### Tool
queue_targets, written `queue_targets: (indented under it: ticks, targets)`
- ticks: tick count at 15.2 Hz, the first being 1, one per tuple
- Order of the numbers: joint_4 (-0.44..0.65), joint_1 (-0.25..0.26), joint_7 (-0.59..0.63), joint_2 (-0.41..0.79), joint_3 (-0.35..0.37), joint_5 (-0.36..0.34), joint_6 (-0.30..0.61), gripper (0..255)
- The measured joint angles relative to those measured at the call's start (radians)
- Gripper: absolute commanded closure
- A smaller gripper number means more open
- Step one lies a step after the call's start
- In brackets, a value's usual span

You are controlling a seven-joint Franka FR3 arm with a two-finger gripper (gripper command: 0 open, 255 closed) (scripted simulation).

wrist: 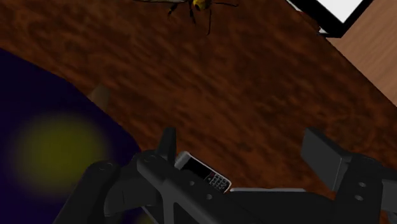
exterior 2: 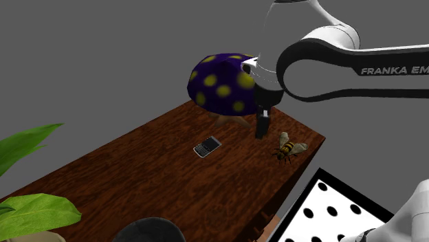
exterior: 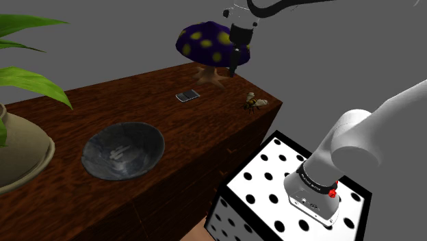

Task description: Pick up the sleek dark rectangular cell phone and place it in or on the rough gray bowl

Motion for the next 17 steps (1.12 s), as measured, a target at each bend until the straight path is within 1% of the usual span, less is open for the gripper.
queue_targets:
  ticks: [2, 6, 8, 11, 12, 13, 14, 15, 17]
  targets:
    - [0.037, 0.014, -0.061, 0.077, -0.001, -0.002, 0.038, 0]
    - [0.133, 0.041, -0.175, 0.177, 0.007, -0.005, 0.054, 0]
    - [0.17, 0.053, -0.231, 0.219, 0.014, -0.008, 0.089, 0]
    - [0.234, 0.066, -0.329, 0.316, 0.022, -0.012, 0.167, 0]
    - [0.237, 0.072, -0.35, 0.346, 0.029, -0.015, 0.185, 0]
    - [0.271, 0.076, -0.378, 0.38, 0.033, -0.018, 0.186, 0]
    - [0.321, 0.082, -0.403, 0.424, 0.04, -0.021, 0.175, 0]
    - [0.351, 0.089, -0.42, 0.492, 0.048, -0.027, 0.184, 0]
    - [0.383, 0.091, -0.474, 0.59, 0.053, -0.037, 0.207, 0]
